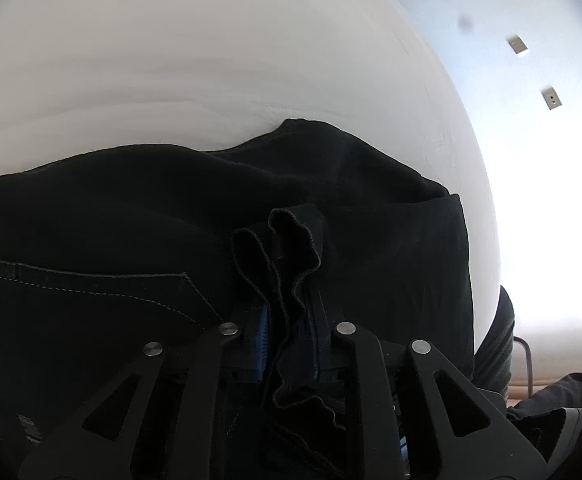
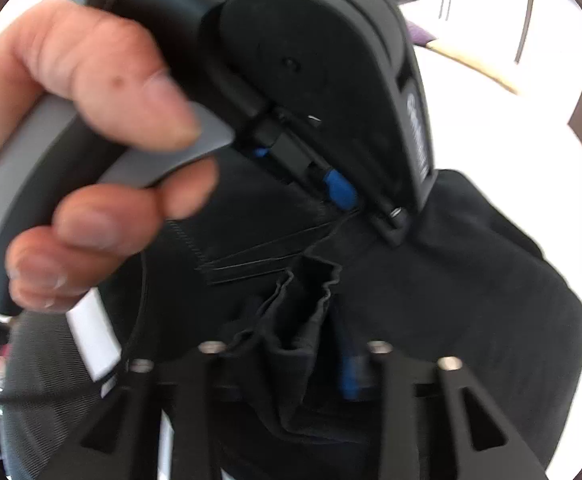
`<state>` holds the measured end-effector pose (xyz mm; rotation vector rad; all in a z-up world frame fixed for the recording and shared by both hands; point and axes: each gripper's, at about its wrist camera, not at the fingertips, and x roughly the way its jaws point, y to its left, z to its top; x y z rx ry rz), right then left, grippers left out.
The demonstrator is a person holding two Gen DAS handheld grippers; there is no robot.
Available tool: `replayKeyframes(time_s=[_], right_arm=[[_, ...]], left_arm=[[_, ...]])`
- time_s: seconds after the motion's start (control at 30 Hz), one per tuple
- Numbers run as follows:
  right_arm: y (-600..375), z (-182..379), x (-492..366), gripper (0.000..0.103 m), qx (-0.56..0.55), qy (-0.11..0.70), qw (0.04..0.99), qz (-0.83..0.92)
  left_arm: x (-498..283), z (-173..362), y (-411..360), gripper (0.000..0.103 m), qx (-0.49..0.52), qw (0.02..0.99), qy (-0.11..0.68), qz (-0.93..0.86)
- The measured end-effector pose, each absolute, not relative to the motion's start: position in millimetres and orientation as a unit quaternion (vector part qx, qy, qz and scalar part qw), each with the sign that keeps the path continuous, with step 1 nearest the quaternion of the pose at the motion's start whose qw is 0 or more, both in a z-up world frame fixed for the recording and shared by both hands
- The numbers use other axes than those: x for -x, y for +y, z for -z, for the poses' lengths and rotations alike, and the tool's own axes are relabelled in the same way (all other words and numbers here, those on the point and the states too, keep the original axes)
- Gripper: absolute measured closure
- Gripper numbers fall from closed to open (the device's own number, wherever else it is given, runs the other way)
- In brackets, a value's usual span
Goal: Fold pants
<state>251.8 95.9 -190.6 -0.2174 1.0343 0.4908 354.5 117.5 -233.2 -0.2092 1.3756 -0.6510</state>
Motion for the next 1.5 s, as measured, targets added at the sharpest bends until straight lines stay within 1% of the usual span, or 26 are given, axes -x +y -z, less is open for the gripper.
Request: replayKeyframes(time_s=[0.03,0.07,0.1,0.13,0.17,0.2,0.23,0.37,0.47,0.53,0.6,0.7,0.73,0.77,0.8,0.9,1.13,1.27,1.37,1.4,1.47,1.5], right_arm=[[89.0,187.0,-250.2,0.043,0.08,0.488,0.831,-0.254],[77.3,182.9,-245.6,0.039,0.054,0.488,0.828,-0.272],[64.4,179.0,-240.6,0.036,0.029,0.491,0.825,-0.279],[53.8,173.9,-237.1,0.036,-0.003,0.495,0.82,-0.289],[41.3,169.0,-234.0,0.036,-0.033,0.499,0.812,-0.302],[27.9,164.0,-233.4,0.036,-0.06,0.501,0.804,-0.314],[11.9,160.3,-234.3,0.036,-0.094,0.502,0.796,-0.326],[-81.9,158.0,-246.5,0.036,-0.244,0.488,0.765,-0.342],[-159.9,181.3,-265.1,0.035,-0.349,0.475,0.742,-0.319],[-202.6,196.4,-280.5,0.035,-0.394,0.473,0.728,-0.303],[-225.6,209.6,-292.9,0.035,-0.416,0.471,0.715,-0.306],[-242.0,229.3,-305.7,0.035,-0.413,0.49,0.713,-0.284],[-242.0,235.5,-306.7,0.037,-0.417,0.493,0.709,-0.285],[-243.6,244.1,-303.3,0.04,-0.419,0.497,0.706,-0.282],[-243.4,248.9,-297.8,0.045,-0.419,0.497,0.706,-0.282],[-234.9,248.0,-276.3,0.045,-0.428,0.489,0.696,-0.304],[-189.2,234.0,-202.5,0.044,-0.364,0.528,0.669,-0.375],[-197.6,227.9,-175.0,0.045,-0.382,0.542,0.639,-0.391],[-194.4,209.0,-177.6,0.043,-0.358,0.542,0.638,-0.414],[-192.0,199.9,-187.5,0.043,-0.358,0.536,0.642,-0.416],[-201.9,192.6,-203.5,0.043,-0.371,0.517,0.652,-0.412],[-202.6,187.9,-213.4,0.042,-0.377,0.508,0.658,-0.409]], left_arm=[[-355.1,231.3,122.1,0.08,0.095,0.724,0.619,0.288],[-359.9,227.7,133.4,0.075,0.093,0.73,0.616,0.283],[-362.6,222.8,142.2,0.073,0.091,0.736,0.611,0.278],[-363.9,220.1,147.7,0.068,0.092,0.739,0.609,0.271],[-365.1,216.5,152.8,0.054,0.09,0.746,0.607,0.258],[-365.9,210.6,160.2,0.051,0.086,0.758,0.6,0.241],[-365.9,204.0,167.7,0.049,0.085,0.77,0.59,0.227],[-348.1,174.1,171.7,0.049,0.074,0.803,0.552,0.212],[-322.9,159.6,157.5,0.049,0.087,0.808,0.527,0.248],[-305.7,165.8,146.1,0.049,0.097,0.802,0.526,0.265],[-289.7,184.2,133.0,0.049,0.094,0.792,0.54,0.271],[-274.2,216.2,121.9,0.049,0.087,0.777,0.569,0.253],[-271.3,220.9,122.4,0.049,0.09,0.778,0.569,0.252],[-266.5,222.5,119.6,0.049,0.09,0.782,0.564,0.251],[-264.4,223.0,119.8,0.049,0.09,0.785,0.56,0.25],[-263.8,225.4,121.2,0.049,0.094,0.785,0.563,0.241],[-249.9,224.4,101.6,0.049,0.05,0.798,0.56,0.22],[-240.3,227.3,84.4,0.049,0.032,0.802,0.557,0.212],[-236.7,229.3,73.9,0.049,0.018,0.804,0.557,0.206],[-233.2,231.5,55.3,0.049,0.016,0.805,0.557,0.204],[-243.5,228.7,55.6,0.049,0.016,0.805,0.557,0.202],[-239.6,232.4,42.2,0.049,0.016,0.806,0.557,0.201]])
